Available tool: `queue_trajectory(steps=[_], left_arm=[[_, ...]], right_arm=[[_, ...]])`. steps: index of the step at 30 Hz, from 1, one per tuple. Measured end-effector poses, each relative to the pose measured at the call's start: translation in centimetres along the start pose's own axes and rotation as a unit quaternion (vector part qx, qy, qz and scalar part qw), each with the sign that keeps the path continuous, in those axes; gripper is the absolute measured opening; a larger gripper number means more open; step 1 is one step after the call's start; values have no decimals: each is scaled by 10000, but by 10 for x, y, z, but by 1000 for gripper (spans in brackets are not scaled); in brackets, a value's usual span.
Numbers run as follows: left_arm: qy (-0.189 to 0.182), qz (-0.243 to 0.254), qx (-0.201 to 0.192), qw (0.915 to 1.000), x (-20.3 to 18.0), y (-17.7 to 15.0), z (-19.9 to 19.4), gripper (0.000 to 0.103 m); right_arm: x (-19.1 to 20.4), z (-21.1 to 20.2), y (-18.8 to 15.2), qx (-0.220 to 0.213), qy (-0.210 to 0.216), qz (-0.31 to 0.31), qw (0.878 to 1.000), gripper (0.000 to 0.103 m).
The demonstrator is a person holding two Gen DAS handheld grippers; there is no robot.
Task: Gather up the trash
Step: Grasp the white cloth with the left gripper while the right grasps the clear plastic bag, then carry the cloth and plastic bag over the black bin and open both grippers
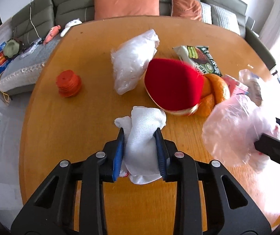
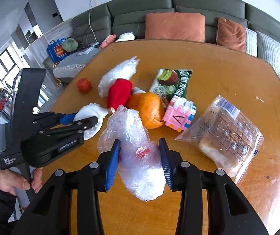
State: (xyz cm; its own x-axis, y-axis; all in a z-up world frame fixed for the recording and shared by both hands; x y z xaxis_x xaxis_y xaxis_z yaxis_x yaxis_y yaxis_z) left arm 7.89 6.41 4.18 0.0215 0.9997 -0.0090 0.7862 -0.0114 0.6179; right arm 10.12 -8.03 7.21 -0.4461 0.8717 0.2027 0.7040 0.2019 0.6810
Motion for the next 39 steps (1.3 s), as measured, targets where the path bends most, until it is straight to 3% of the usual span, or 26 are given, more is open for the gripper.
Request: queue_trajectory(steps=[11, 21, 27, 39], left_arm=[[198, -293, -191, 9992, 47, -17, -45, 29], [719, -856, -267, 9934, 127, -55, -83, 30], [1157, -1429, -275, 9826, 192, -90, -109, 30], [2034, -2455, -65, 9478, 303, -169, -159, 30]], right_arm=[[62, 2, 1, -21, 329, -295, 9990, 42], [156, 26, 8, 144, 865, -847, 9925, 42], [229, 46, 7, 307, 1301, -1305, 9824, 43], [383, 101, -4, 814, 2183, -1964, 9524, 43]])
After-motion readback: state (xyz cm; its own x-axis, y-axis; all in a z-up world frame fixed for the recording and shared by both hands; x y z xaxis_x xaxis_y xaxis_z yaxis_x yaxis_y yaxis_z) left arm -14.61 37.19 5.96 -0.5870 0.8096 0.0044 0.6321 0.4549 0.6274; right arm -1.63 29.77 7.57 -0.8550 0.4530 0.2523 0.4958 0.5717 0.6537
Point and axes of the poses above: each gripper's, at about its wrist camera, not at the fingertips, and z roughly the way its jaws point, x to its left, y to its top, the point moved 1 cm from there along z, roughly the way its jaws point, and after that the axes turned 8 degrees about -x, right-handed, at the moved point
